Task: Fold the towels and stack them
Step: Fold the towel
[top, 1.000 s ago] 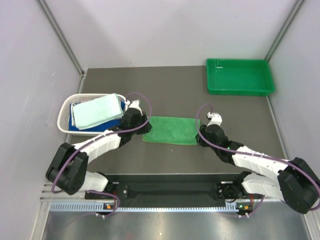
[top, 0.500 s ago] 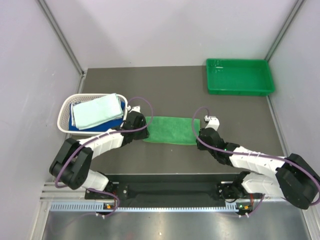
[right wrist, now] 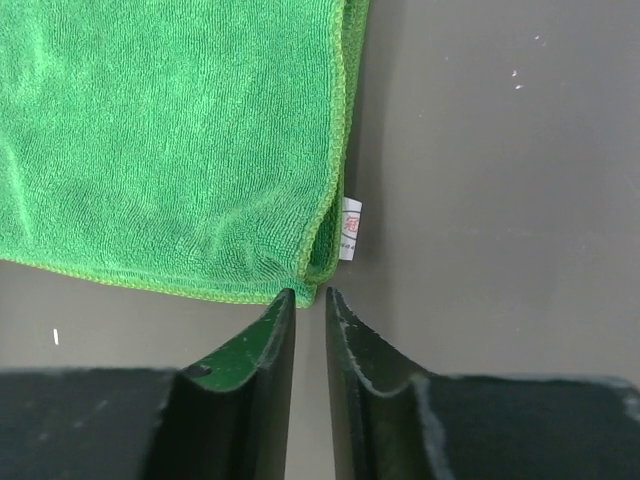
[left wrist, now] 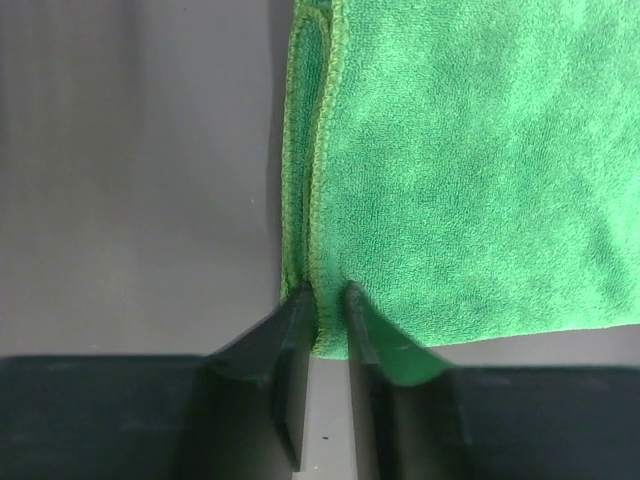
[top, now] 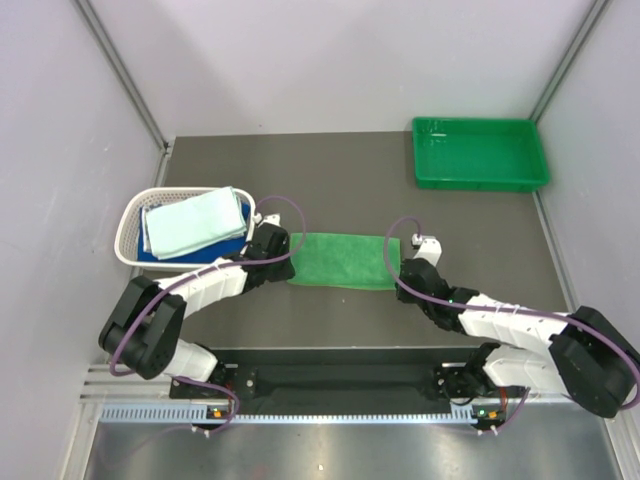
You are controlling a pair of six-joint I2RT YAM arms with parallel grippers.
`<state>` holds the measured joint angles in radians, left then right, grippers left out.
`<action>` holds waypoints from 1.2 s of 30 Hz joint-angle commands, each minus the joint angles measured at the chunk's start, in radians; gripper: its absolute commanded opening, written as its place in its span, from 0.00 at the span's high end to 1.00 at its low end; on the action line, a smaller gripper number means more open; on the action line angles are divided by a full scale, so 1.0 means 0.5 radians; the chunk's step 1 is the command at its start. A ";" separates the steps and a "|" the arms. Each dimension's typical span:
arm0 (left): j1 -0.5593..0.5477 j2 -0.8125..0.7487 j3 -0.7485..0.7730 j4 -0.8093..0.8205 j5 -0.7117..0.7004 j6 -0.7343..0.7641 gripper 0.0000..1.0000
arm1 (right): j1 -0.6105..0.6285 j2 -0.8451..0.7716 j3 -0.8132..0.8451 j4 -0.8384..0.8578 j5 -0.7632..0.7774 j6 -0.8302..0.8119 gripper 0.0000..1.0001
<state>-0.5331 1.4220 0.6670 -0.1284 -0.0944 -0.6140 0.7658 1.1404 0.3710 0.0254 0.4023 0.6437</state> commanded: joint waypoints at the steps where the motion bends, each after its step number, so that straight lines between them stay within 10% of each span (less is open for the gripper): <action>1: -0.011 -0.061 0.028 0.030 -0.010 -0.018 0.83 | 0.033 -0.023 0.000 0.020 0.076 0.013 0.84; 10: -0.008 -0.120 0.200 -0.142 -0.112 0.028 1.00 | 0.030 -0.201 0.034 -0.106 0.122 -0.027 0.89; 22: -0.008 -0.113 0.240 -0.222 -0.192 0.068 1.00 | 0.030 -0.109 0.089 -0.017 0.107 -0.014 0.50; 32: -0.008 -0.129 0.083 -0.161 -0.118 0.056 1.00 | 0.030 0.057 -0.006 0.167 0.052 0.016 0.86; 36: -0.008 -0.113 0.013 -0.109 -0.066 0.029 0.98 | 0.030 -0.102 -0.012 0.048 0.024 0.023 0.86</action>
<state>-0.5335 1.3861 0.6991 -0.2279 -0.1440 -0.5964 0.7658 1.1557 0.3695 0.0395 0.4236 0.6422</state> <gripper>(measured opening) 0.015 0.145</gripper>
